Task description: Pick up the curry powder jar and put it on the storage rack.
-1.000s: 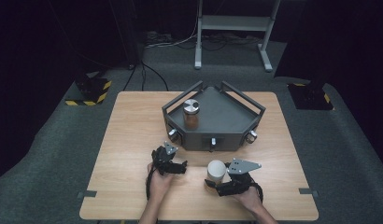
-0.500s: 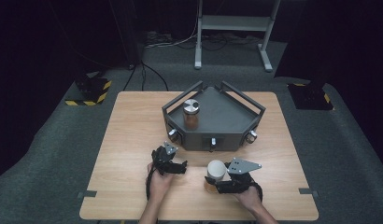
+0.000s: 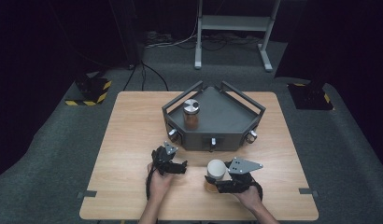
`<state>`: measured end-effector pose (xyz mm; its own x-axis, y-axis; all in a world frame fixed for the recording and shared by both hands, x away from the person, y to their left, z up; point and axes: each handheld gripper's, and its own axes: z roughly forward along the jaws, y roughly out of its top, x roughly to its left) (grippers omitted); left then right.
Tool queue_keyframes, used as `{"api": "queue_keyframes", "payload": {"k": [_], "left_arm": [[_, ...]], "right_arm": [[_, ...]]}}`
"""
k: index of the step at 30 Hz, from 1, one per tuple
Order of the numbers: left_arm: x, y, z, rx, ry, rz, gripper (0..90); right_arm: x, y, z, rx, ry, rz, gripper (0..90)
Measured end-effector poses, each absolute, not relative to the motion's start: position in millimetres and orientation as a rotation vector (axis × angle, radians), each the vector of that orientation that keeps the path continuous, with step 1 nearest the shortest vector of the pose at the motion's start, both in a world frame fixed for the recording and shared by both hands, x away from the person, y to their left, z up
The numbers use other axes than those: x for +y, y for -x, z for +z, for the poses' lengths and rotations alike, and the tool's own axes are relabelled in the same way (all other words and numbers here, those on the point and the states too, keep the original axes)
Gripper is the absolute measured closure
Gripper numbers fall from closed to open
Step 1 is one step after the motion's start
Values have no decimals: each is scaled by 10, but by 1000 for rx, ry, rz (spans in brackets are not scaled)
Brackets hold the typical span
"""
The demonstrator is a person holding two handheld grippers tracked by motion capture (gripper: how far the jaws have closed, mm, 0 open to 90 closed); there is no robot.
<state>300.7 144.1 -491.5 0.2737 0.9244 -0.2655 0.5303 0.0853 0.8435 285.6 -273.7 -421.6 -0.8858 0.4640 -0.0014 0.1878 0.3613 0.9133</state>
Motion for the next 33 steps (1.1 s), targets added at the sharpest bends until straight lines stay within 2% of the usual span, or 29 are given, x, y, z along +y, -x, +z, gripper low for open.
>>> {"api": "queue_keyframes", "payload": {"k": [33], "left_arm": [[1439, -3006, -4917, 1385, -1572, 511, 33]], "right_arm": [[-3038, -3241, -3339, 2299, -646, 1570, 345]]}}
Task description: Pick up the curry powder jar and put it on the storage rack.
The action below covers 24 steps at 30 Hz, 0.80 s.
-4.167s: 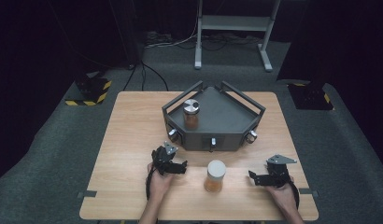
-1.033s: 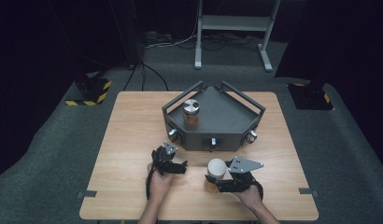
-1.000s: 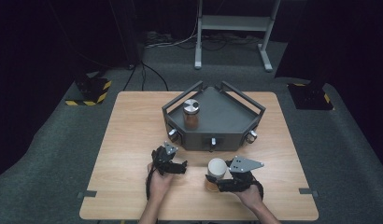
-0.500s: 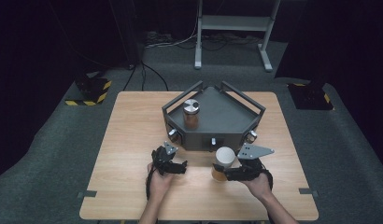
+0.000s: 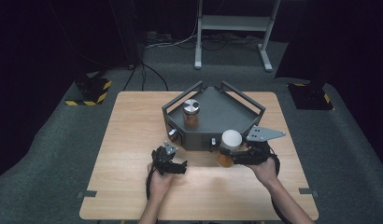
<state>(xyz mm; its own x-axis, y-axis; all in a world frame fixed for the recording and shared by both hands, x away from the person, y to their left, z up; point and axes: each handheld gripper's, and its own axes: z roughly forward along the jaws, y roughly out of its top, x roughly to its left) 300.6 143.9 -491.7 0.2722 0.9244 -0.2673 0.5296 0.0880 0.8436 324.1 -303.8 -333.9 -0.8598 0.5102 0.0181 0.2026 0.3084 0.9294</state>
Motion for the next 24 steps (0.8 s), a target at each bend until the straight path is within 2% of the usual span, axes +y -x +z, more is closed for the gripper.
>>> {"api": "queue_keyframes", "payload": {"k": [24], "left_arm": [[1440, -3006, -4916, 1385, -1573, 511, 33]], "right_arm": [[-2932, -3648, -2891, 2183, -754, 1556, 346]]}}
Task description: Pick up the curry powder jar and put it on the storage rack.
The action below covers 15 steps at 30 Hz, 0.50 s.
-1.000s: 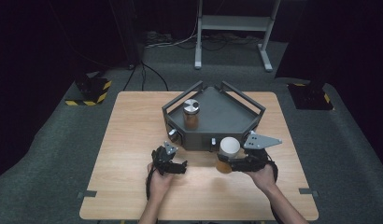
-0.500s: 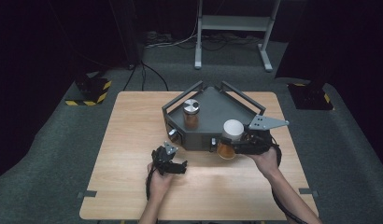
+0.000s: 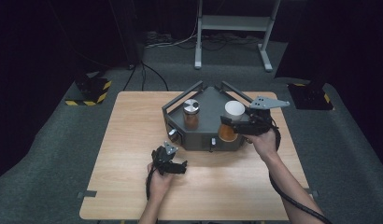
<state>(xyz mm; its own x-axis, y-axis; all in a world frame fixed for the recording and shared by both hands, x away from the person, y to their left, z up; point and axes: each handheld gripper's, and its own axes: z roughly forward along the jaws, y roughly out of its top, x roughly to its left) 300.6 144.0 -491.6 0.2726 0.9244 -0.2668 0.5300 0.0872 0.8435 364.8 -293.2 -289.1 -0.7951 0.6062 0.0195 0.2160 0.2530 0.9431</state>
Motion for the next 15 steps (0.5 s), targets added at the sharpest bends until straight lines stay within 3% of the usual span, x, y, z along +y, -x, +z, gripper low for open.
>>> {"api": "queue_keyframes", "payload": {"k": [15], "left_arm": [[1439, -3006, -4917, 1386, -1571, 510, 33]], "right_arm": [[-2693, -3812, -2910, 2092, -878, 1469, 346]]}}
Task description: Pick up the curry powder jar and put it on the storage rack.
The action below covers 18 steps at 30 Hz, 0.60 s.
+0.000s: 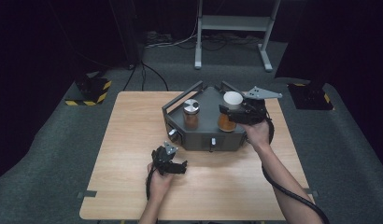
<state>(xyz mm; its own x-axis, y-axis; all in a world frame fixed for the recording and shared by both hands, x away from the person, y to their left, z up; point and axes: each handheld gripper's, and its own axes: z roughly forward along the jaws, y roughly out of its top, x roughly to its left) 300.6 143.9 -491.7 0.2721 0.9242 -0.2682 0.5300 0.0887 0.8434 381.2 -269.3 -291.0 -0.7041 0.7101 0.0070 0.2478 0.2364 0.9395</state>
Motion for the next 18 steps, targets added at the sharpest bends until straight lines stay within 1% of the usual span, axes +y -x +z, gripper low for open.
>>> {"api": "queue_keyframes", "payload": {"k": [8, 18], "left_arm": [[1440, -3006, -4916, 1385, -1573, 510, 33], [1440, -3006, -4916, 1385, -1573, 510, 33]], "right_arm": [[-2584, -3876, -2968, 2069, -914, 1430, 346], [-2554, -3945, -3061, 2065, -948, 1419, 345]]}}
